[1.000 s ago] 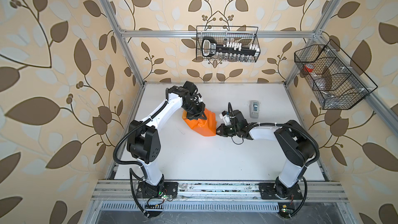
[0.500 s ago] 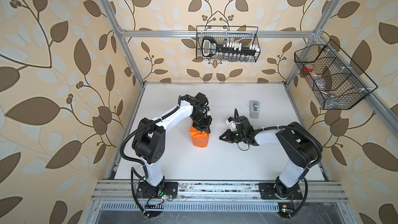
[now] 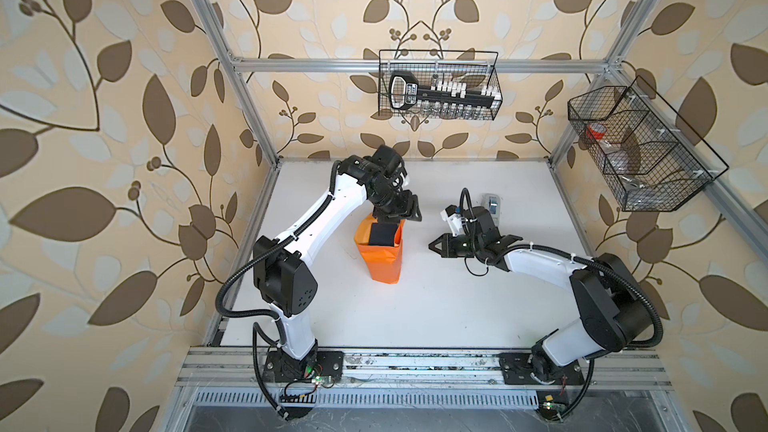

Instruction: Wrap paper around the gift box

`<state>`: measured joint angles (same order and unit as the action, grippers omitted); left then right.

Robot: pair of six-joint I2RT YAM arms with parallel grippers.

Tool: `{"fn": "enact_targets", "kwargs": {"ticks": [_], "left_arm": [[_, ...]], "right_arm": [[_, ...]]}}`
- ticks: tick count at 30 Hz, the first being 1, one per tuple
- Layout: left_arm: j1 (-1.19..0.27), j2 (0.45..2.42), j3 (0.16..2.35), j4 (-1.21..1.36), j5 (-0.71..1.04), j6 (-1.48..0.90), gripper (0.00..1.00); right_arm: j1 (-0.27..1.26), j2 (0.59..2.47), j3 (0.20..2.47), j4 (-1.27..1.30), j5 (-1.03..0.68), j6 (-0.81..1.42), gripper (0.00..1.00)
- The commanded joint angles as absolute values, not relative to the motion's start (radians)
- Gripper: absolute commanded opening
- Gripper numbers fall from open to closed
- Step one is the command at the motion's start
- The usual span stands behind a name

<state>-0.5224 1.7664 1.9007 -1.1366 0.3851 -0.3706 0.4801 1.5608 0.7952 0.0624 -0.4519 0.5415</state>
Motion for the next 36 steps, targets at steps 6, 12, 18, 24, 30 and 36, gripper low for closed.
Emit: {"fn": "enact_targets", "kwargs": {"ticks": [6,12,18,24,30,36], "left_arm": [[-0.297,1.29,1.479,-1.073,0.183,-0.483,0.65],[-0.033,1.06,1.023,-0.828,0.357,-0.628,0.71],[0.039,1.113,0.859,-0.667,0.475,-0.679,0.81],[0.146,1.422,0.919,-0.488,0.714,-0.636,0.79],[0.135,1.76,1.102,-0.458,0.971,-0.538,0.7],[-0.016,1.898,1.237,-0.554,1.046,-0.459,0.71]], "right_arm": [[0.644,1.643,0.753,0.186,-0.384,0.641,0.06],[0.743,1.771,0.755,0.381,-0.352,0.787,0.03],[0.805,1.849,0.762,0.508,-0.33,0.886,0.02],[0.858,1.889,0.762,0.579,-0.276,0.953,0.0],[0.882,1.915,0.756,0.612,-0.232,0.987,0.0],[0.88,1.923,0.694,0.676,-0.199,1.009,0.0]]}}
